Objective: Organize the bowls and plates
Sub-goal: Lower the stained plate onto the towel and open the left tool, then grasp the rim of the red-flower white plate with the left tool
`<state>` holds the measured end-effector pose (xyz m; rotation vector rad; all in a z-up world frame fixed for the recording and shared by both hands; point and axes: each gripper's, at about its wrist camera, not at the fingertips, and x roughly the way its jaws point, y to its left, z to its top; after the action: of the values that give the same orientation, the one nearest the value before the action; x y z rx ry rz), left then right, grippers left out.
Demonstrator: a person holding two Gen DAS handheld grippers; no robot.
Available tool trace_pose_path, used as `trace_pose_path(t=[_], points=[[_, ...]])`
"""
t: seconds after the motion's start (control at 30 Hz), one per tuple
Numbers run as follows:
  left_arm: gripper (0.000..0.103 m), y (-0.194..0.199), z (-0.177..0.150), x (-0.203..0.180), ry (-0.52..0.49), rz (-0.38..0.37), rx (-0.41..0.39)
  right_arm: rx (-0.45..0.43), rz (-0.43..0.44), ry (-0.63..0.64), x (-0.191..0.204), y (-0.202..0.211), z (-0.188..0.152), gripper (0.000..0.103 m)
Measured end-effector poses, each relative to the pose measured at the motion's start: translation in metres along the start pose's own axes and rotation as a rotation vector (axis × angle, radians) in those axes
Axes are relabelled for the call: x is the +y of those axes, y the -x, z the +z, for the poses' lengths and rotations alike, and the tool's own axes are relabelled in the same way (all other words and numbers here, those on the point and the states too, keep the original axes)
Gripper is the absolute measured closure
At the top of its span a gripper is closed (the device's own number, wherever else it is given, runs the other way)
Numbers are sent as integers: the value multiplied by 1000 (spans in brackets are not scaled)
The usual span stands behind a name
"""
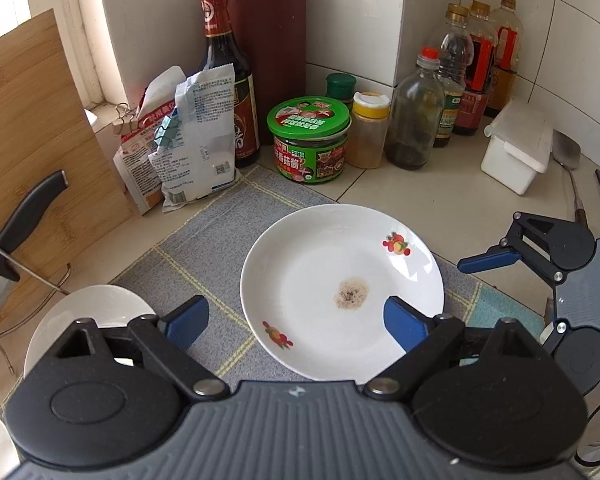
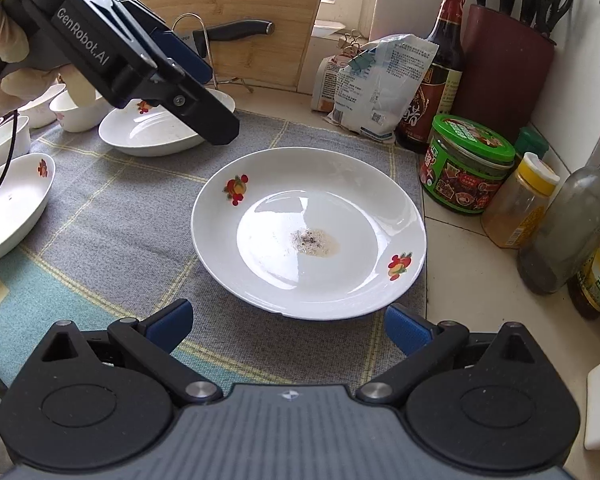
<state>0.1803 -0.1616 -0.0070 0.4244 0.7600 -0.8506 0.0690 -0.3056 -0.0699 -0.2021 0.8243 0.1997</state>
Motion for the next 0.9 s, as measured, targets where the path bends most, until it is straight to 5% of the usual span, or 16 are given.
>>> trace_pose_path(t=[0.23, 0.37, 0.9], points=[[9, 26, -30, -23, 56, 81, -25, -36, 49, -34, 19, 8, 1, 0], [9, 34, -42, -24, 145, 56, -32, -36, 73, -33, 31, 11, 1, 0], [9, 87, -113, 21, 177, 29, -46, 23, 8, 6, 117, 19, 20, 0]])
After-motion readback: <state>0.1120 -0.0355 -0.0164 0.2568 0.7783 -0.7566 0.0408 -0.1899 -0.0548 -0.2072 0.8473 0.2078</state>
